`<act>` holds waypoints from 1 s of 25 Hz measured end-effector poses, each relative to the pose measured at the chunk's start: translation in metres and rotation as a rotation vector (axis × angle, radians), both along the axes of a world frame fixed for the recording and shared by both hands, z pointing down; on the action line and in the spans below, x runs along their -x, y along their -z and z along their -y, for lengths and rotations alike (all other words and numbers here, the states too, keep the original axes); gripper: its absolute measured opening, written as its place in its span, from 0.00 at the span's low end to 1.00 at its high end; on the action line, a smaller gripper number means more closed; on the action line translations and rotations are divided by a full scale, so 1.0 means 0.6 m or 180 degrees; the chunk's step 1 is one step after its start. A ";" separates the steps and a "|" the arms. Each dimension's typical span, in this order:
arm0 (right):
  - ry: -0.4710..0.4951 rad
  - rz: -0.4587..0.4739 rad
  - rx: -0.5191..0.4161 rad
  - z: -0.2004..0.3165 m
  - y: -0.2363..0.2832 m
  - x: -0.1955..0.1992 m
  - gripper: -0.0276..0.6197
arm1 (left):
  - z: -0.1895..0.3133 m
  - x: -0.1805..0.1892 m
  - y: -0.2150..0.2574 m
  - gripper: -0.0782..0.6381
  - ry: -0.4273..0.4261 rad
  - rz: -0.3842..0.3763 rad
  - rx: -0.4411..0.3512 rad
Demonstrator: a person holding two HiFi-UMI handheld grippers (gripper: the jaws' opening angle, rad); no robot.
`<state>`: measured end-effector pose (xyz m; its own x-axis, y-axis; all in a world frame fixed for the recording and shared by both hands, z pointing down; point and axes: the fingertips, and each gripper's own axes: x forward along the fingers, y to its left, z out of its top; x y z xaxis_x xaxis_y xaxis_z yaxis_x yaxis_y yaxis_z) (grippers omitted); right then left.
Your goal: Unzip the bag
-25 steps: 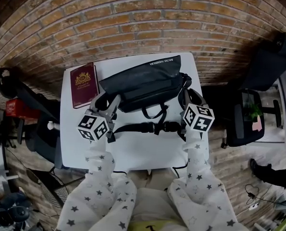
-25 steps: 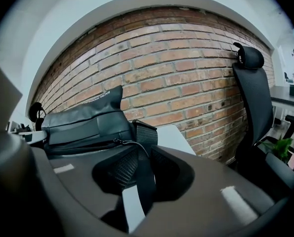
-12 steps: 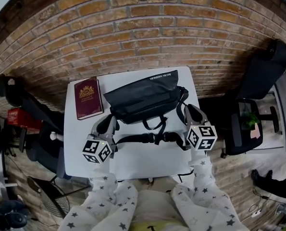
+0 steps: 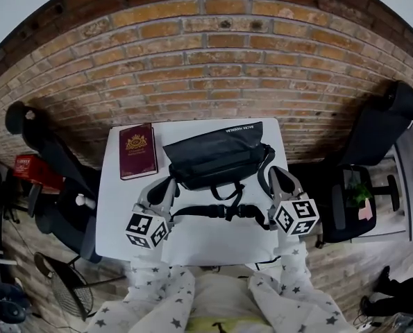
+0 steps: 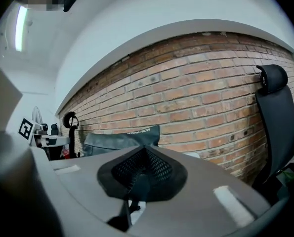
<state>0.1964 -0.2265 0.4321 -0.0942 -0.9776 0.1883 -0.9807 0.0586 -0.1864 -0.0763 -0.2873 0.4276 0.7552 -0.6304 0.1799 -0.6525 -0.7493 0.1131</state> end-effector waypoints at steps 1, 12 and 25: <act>0.0030 0.0012 -0.0040 0.000 0.009 0.005 0.06 | -0.001 0.001 0.009 0.11 0.0018 -0.0006 -0.0027; 0.0236 0.0208 -0.0478 -0.024 0.113 0.047 0.05 | -0.037 0.013 0.090 0.11 0.0132 -0.0094 -0.0287; 0.0282 0.0256 -0.0701 -0.041 0.172 0.069 0.05 | -0.044 0.054 0.155 0.11 0.0502 -0.0169 -0.0529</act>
